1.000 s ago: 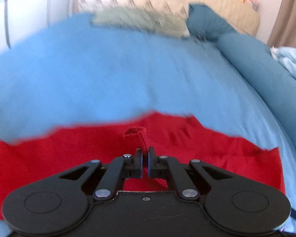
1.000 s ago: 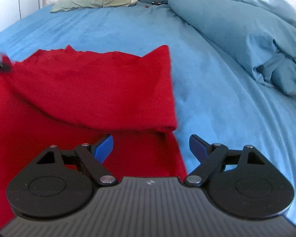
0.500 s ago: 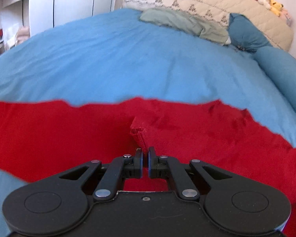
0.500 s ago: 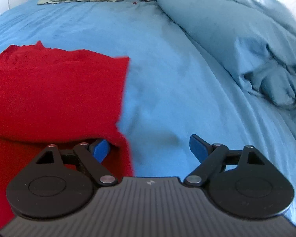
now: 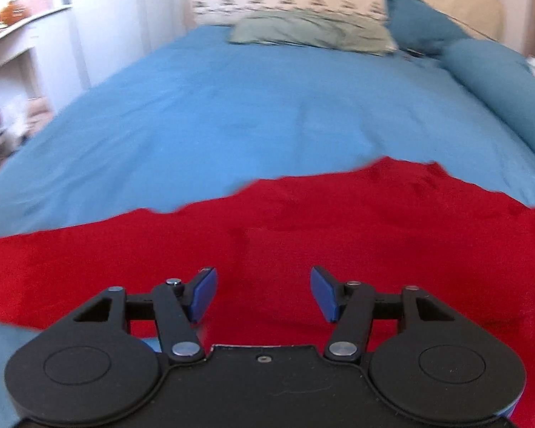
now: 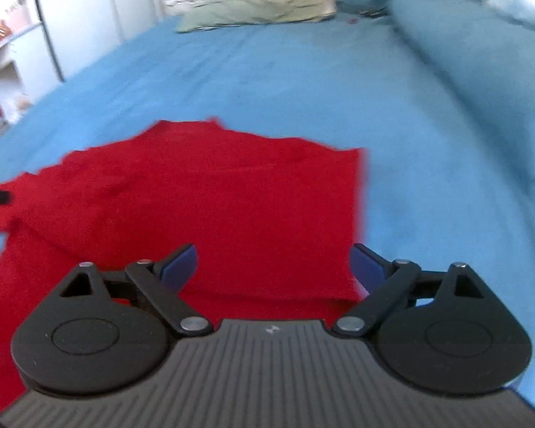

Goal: Fold small clothes

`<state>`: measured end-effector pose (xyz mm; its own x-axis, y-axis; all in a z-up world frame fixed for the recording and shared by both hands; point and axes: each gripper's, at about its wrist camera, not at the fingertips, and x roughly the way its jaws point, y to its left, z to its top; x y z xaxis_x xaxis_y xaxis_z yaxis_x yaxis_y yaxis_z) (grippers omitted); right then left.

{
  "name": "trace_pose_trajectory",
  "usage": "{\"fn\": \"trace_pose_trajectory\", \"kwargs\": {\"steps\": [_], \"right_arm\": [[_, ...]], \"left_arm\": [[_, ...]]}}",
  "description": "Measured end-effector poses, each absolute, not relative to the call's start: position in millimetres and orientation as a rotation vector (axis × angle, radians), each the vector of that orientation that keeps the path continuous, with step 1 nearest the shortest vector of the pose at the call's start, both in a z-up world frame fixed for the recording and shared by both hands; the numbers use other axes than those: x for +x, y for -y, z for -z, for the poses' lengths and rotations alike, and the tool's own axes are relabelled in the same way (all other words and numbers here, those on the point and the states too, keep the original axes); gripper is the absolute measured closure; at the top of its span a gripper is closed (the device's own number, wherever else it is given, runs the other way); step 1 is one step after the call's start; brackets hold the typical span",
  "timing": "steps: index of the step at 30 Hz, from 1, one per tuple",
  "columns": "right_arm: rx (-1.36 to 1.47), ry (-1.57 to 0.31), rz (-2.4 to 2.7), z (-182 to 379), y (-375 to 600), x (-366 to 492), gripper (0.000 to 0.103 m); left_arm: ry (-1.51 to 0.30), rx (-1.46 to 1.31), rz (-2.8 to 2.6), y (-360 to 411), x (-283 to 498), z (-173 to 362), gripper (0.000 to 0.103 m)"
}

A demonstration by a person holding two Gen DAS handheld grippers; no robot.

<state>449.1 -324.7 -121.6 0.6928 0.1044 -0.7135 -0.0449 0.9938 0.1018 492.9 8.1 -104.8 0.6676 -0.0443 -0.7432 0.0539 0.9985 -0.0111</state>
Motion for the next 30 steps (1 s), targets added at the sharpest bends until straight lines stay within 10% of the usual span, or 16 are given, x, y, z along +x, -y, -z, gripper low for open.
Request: {"fn": "trace_pose_trajectory", "kwargs": {"steps": [30], "right_arm": [[0.181,-0.786,0.233,154.5,353.2,560.0,0.000]], "left_arm": [[-0.946,0.006,0.098,17.5,519.0,153.9,0.040]]}}
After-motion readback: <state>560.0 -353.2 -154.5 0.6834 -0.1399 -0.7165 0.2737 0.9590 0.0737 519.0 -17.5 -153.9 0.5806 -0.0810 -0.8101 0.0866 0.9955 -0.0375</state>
